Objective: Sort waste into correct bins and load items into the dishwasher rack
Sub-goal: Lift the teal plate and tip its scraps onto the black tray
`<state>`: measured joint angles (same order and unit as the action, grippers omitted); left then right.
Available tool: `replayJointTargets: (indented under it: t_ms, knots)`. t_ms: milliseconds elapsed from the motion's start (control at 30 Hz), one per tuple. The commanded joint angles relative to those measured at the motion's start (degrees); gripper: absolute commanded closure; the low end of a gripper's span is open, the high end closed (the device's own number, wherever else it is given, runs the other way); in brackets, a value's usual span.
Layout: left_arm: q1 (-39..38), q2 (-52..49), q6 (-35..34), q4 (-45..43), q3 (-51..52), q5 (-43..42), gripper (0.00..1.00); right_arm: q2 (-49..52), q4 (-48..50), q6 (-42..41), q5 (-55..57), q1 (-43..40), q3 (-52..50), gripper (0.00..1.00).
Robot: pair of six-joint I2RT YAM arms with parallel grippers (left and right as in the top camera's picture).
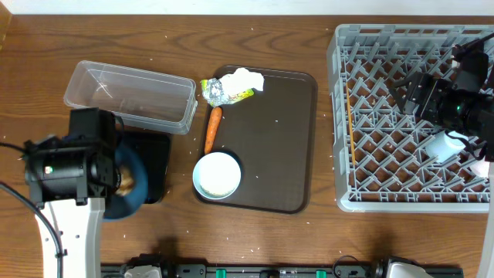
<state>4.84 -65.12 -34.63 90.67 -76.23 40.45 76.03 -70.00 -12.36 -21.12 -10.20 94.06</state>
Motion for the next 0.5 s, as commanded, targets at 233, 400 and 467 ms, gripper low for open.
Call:
replayJointTargets:
  t_ms: [233,400,467]
  knots:
    - [0.2,-13.0,-5.4,-3.0,0.1,19.3,0.94,0.1,0.6,0.8,-0.1,0.9,0.3,0.17]
    - [-0.3,-21.9,-1.0,-2.8,0.1,23.1,0.94,0.1,1.0,0.8,-0.1,0.9,0.3,0.17]
    - [-1.0,-24.3,-1.0,-2.4,0.1,23.2,0.94,0.1,1.0,0.8,-0.1,0.9,0.3,0.17]
